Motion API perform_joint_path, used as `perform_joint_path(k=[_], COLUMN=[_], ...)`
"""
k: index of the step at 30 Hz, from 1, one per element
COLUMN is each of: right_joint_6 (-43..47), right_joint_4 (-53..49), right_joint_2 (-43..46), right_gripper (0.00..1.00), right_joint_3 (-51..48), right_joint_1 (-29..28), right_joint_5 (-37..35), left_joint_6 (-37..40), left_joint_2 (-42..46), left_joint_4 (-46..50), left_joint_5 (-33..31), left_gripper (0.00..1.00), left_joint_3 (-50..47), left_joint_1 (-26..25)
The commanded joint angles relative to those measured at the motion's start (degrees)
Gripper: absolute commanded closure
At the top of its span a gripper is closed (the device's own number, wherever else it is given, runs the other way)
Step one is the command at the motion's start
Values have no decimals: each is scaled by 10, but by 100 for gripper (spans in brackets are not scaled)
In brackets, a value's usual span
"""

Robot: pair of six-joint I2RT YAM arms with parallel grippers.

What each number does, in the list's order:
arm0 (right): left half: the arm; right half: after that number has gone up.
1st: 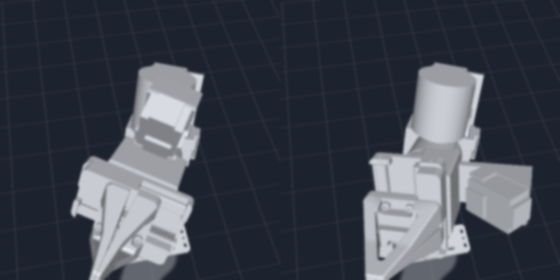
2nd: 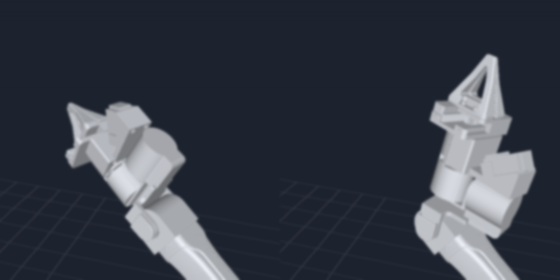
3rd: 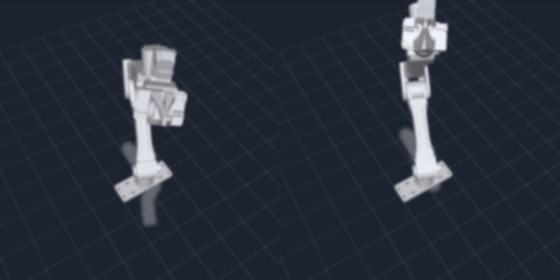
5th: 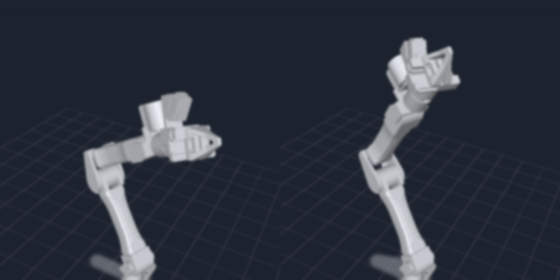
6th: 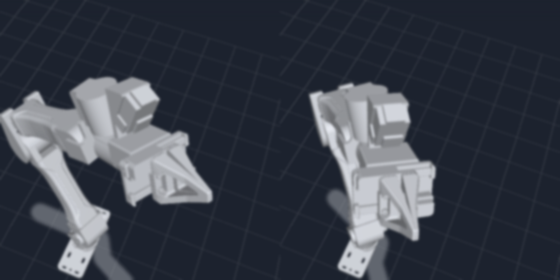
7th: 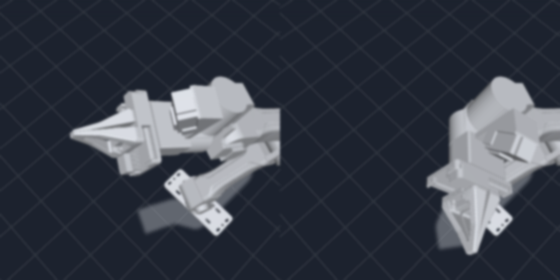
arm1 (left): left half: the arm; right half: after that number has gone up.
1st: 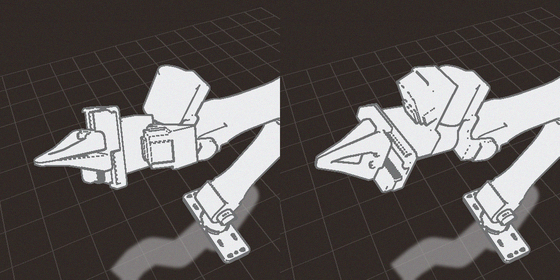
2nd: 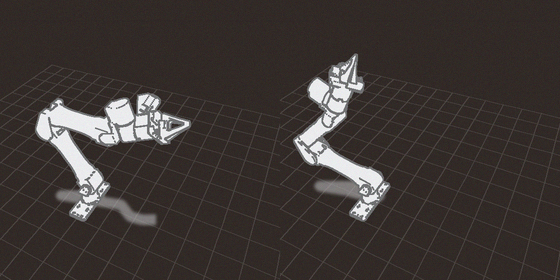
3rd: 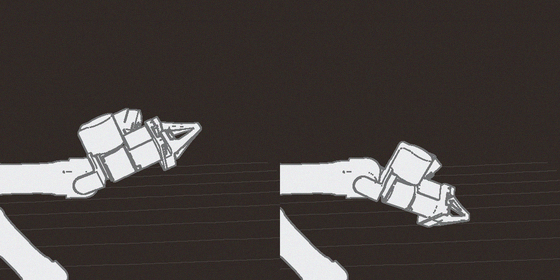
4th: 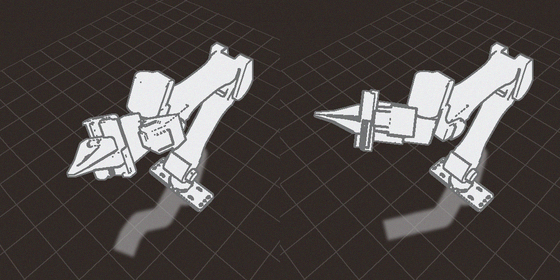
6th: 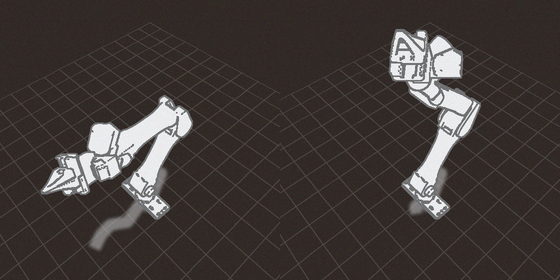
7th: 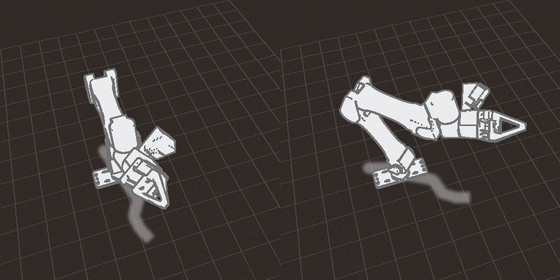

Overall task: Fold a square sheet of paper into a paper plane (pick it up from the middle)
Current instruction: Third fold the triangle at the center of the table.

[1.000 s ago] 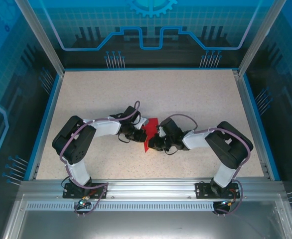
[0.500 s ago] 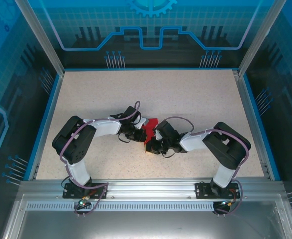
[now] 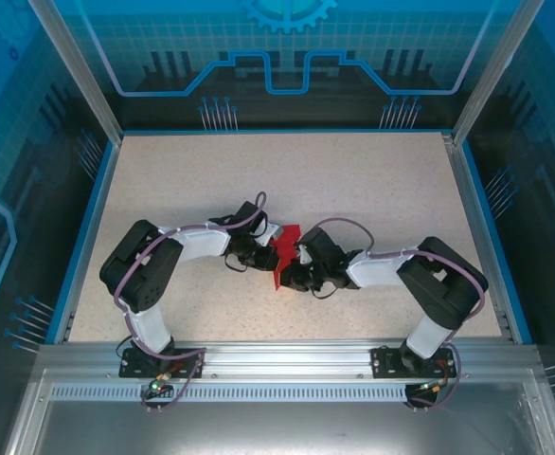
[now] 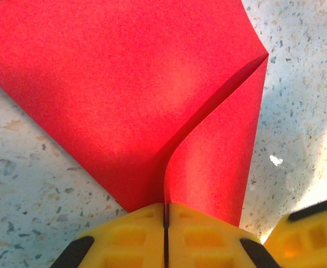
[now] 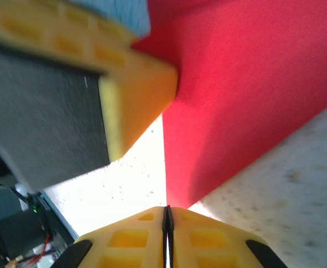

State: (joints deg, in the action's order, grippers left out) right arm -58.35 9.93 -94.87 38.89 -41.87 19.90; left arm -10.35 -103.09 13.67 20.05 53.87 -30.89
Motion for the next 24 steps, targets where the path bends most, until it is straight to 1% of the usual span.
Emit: perform_joint_path(k=[1,5,10,13,20,24], right_joint_6=[33,47,70,68,67,73], right_joint_4=[-12,-7,-41,-34,-19,-20], right_joint_2=[19,-9,-56,-76,-90,-106], right_gripper=[89,89,90,90,90,89], right_joint_3=[-1,32,80,82,66,70], right_joint_1=[62,102,110,111,120,122], right_joint_5=[-5,26,24,26,22,31], left_joint_6=[12,13,12,13,12,11], left_joint_2=[-34,-35,-34,-34,-32,-31], left_joint_4=[28,28,27,27,26,22], left_joint_5=[-31,-32,-31,-32,-31,-27], left_gripper=[91,91,91,91,91,88], left_joint_3=[-11,-10,-11,-11,-13,-14], left_joint_1=[-1,-2,-1,-2,-2,-2])
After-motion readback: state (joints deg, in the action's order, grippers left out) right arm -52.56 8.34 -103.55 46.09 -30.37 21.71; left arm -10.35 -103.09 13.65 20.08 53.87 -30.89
